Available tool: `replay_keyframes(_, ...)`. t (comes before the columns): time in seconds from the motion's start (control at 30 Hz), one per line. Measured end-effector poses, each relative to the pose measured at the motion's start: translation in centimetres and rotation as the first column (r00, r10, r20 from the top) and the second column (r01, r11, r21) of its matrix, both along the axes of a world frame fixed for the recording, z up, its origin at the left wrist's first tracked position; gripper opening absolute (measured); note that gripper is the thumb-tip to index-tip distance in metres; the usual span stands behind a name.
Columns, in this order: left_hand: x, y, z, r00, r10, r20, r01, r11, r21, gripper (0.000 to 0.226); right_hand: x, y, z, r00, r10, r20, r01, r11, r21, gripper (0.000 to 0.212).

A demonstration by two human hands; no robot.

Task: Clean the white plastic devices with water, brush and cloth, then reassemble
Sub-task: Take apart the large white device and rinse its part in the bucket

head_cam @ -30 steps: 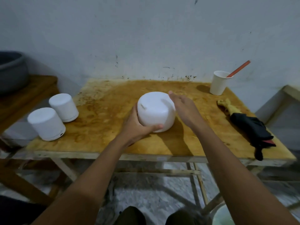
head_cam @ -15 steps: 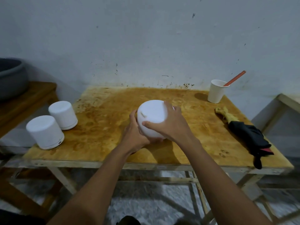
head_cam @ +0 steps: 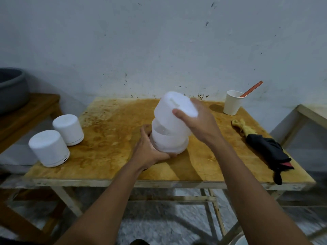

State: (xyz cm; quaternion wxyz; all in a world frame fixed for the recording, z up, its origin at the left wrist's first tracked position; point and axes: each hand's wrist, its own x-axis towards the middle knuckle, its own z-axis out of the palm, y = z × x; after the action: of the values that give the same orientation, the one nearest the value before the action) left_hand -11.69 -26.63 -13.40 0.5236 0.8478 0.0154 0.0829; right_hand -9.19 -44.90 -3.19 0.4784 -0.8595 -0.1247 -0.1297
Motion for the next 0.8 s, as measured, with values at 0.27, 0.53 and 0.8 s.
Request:
replay_keyframes(0.27, -0.3, -0.1, 0.1, 0.999, 0.032, -0.006, -0.031, 0.994, 0.106, 0.129, 0.8, -5.5, -3.1, 0.944, -0.290, -0.155, 0.303, 0.951, 0.062, 0.087)
replay_keyframes(0.53, -0.3, -0.2, 0.2, 0.999, 0.050, 0.007, -0.051, 0.991, 0.125, 0.127, 0.0, -5.9, -6.4, 0.876, -0.434, -0.209, 0.392, 0.894, -0.216, 0.106)
replay_keyframes(0.8, -0.3, -0.2, 0.1, 0.998, 0.054, 0.013, -0.055, 0.991, 0.118, 0.126, -0.4, -5.5, -7.1, 0.883, -0.427, -0.195, 0.368, 0.887, -0.279, 0.108)
